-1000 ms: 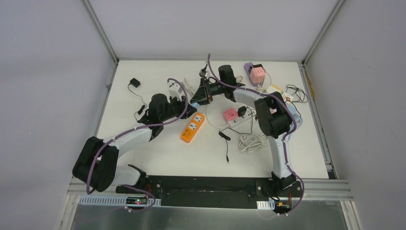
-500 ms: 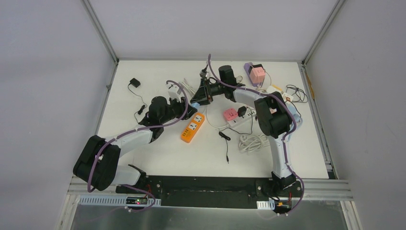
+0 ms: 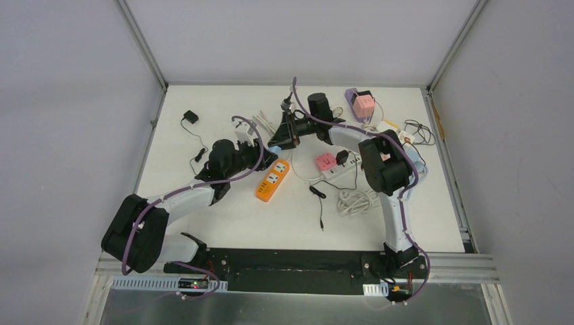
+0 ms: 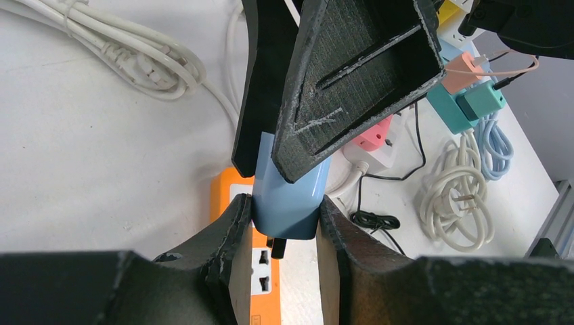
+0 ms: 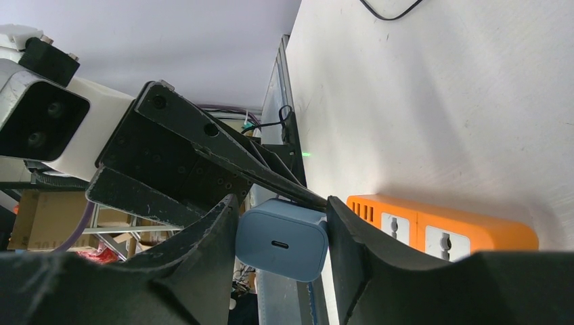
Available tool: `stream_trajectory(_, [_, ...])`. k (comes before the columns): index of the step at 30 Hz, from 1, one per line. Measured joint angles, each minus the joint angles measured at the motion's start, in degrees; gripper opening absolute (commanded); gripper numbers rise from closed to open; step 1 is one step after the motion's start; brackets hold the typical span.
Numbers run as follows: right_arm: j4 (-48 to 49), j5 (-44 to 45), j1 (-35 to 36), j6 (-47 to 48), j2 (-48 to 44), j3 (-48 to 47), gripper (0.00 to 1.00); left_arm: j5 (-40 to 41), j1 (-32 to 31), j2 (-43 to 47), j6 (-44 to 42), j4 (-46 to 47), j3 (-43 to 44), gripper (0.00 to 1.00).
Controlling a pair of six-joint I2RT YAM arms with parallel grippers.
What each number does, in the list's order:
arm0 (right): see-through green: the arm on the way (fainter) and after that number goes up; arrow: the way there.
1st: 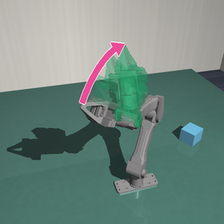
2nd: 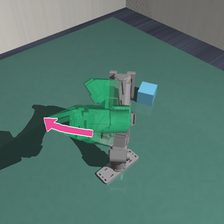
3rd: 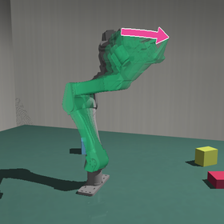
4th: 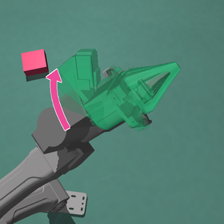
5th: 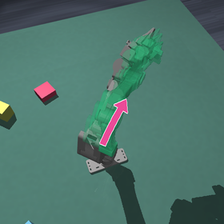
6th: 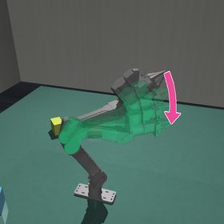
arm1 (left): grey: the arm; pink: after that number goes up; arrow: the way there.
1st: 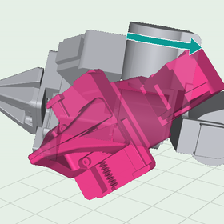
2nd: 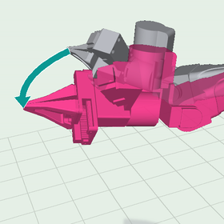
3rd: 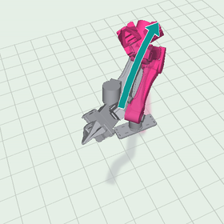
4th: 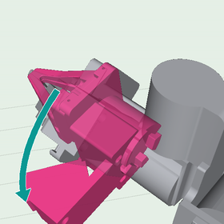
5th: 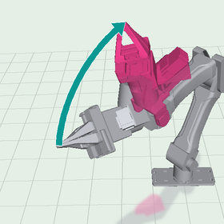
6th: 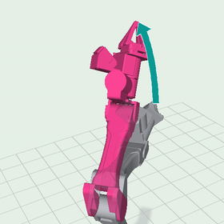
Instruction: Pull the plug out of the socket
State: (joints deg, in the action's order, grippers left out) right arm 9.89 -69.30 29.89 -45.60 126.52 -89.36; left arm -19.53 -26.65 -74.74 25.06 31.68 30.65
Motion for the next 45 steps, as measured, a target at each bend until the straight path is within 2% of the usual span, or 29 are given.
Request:
stream_trajectory(7, [0.0,-0.3,0.4,0.0,0.0,0.0,0.0,0.2,0.0,1.8,0.2,-0.6,-1.2,0.0])
stream_trajectory(9, [-0.5,-0.4,0.6,0.0,0.0,0.0,0.93,0.2,0.0,2.4,0.0,-1.3,-1.3,0.0])
stream_trajectory(10, [-1.4,-0.5,0.6,-0.1,0.0,0.0,0.98,0.1,0.0,2.8,0.0,-2.0,-1.3,0.0])
stream_trajectory(13, [-9.8,-0.3,0.7,4.3,0.0,-1.6,1.0,0.0,0.0,4.2,0.0,-5.5,-1.3,0.0])
stream_trajectory(17, [-23.9,1.2,0.5,14.6,0.0,-6.8,1.0,0.0,0.1,6.0,-0.3,-10.7,-1.4,0.0])
stream_trajectory(29, [-35.0,2.5,0.3,24.1,0.0,-8.4,1.0,2.7,2.0,10.3,0.9,-18.6,-1.6,0.0])
stream_trajectory(34, [-39.7,3.4,0.2,27.8,0.0,-10.2,1.0,4.1,8.6,11.2,5.2,-22.6,-1.6,0.0])
stream_trajectory(38, [-42.9,4.7,0.1,31.7,0.0,-12.0,1.0,3.2,17.3,10.5,9.1,-25.6,-1.2,0.0])
stream_trajectory(45, [-47.2,6.3,0.0,36.2,0.0,-13.0,1.0,0.5,27.5,-0.7,10.1,-34.7,9.8,0.0])
